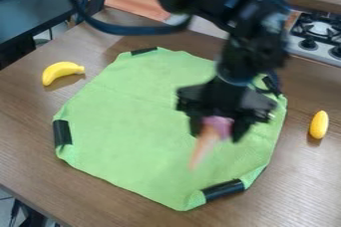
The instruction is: Put the ice cream on the bottom left of the table
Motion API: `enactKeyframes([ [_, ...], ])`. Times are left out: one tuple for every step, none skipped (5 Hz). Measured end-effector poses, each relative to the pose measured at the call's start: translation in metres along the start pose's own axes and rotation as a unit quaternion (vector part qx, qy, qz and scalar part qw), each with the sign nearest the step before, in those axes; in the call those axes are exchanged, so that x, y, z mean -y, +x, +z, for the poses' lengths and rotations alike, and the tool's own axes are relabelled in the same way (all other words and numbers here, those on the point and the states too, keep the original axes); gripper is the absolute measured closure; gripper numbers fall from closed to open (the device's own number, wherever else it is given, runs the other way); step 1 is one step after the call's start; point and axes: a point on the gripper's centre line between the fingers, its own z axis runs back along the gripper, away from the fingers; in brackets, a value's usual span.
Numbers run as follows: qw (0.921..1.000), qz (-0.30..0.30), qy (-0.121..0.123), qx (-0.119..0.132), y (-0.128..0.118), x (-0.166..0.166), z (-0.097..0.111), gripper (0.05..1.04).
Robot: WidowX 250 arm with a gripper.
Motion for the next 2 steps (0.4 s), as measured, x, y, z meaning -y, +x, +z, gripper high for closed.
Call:
enactKeyframes([
  [0.9999,-0.011,-0.005,0.001,-0.010,0.033,0.003,0.381],
  [0.9996,-0.027,-0.002,0.004,-0.020,0.064,-0.003,0.380],
])
